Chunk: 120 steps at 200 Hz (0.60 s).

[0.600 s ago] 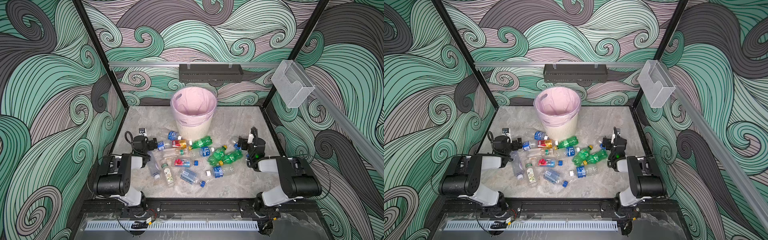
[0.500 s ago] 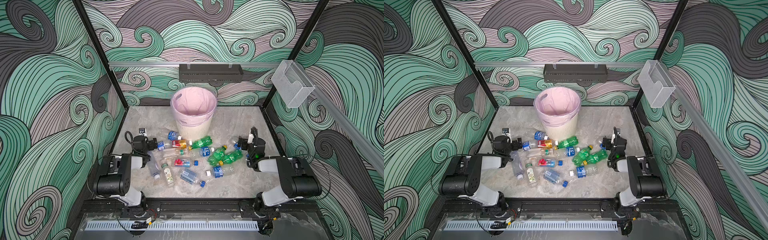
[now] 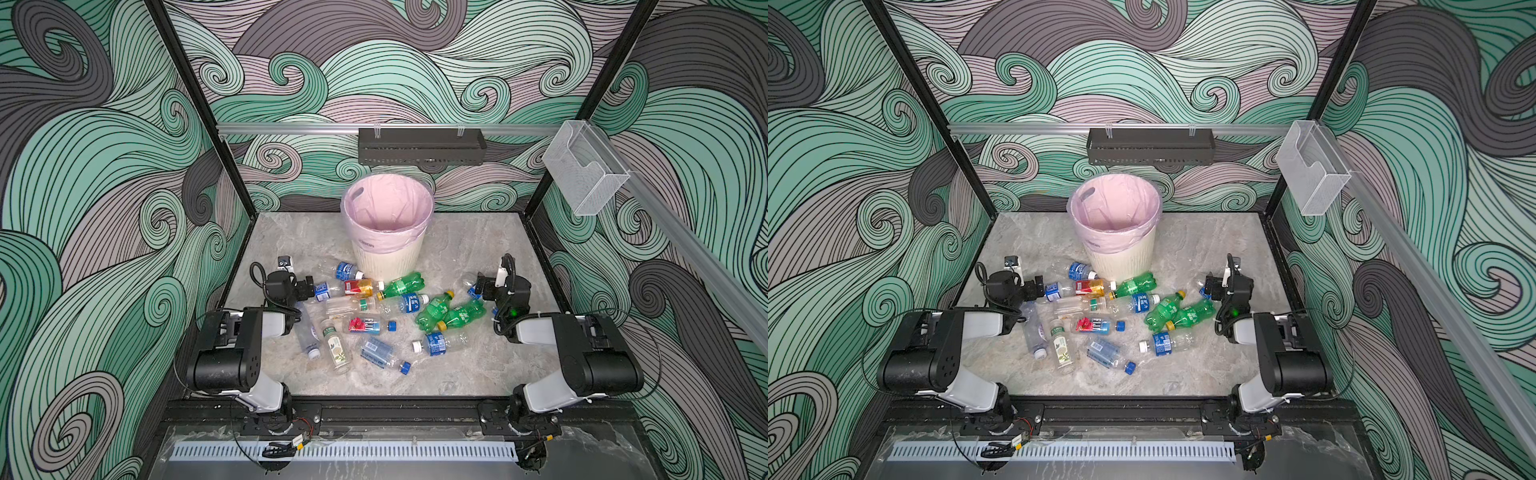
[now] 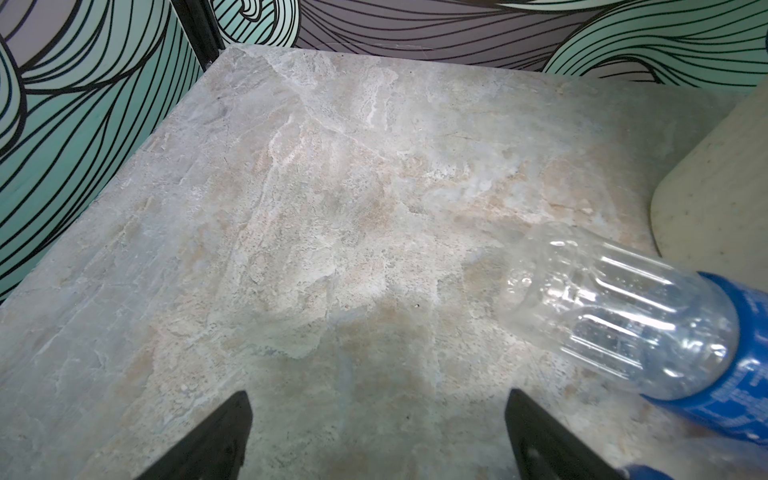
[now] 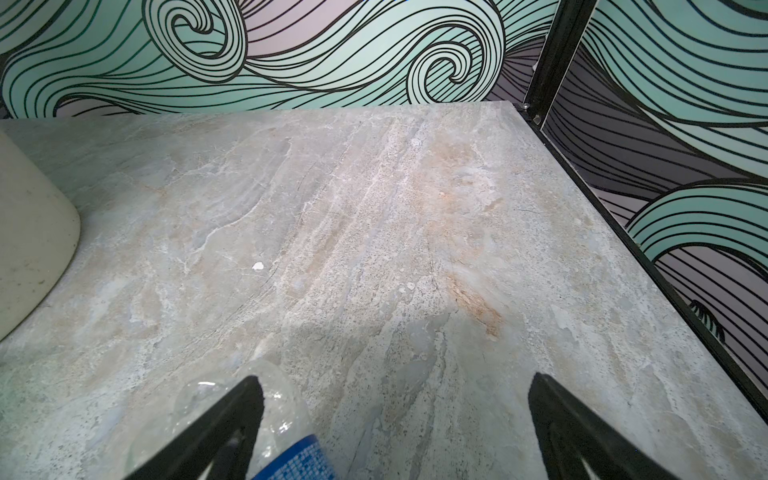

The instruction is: Throw the plastic bottles in the bin

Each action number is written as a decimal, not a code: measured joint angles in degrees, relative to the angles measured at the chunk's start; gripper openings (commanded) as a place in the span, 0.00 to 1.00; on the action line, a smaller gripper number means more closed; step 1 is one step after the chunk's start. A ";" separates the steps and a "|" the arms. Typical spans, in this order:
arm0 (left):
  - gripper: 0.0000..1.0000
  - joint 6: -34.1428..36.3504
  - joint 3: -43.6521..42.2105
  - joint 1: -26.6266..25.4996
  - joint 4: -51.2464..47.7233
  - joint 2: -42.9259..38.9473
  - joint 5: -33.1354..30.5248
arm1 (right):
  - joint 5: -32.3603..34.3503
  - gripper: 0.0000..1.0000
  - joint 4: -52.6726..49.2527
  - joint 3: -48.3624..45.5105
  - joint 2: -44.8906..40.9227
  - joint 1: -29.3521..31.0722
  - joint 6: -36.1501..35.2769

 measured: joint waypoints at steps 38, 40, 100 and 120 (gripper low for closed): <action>0.96 0.00 0.00 0.00 -0.02 0.00 0.00 | 0.02 1.00 0.00 0.00 0.00 -0.02 0.00; 0.96 0.00 0.00 0.00 -0.02 0.00 0.00 | 0.00 1.00 0.00 0.00 0.00 0.00 0.00; 0.95 0.00 0.00 0.00 0.00 0.00 0.00 | 0.00 1.00 0.00 0.00 0.00 -0.02 0.00; 0.96 0.00 0.00 0.00 0.00 0.00 0.00 | 0.00 1.00 0.00 0.00 0.00 0.00 0.00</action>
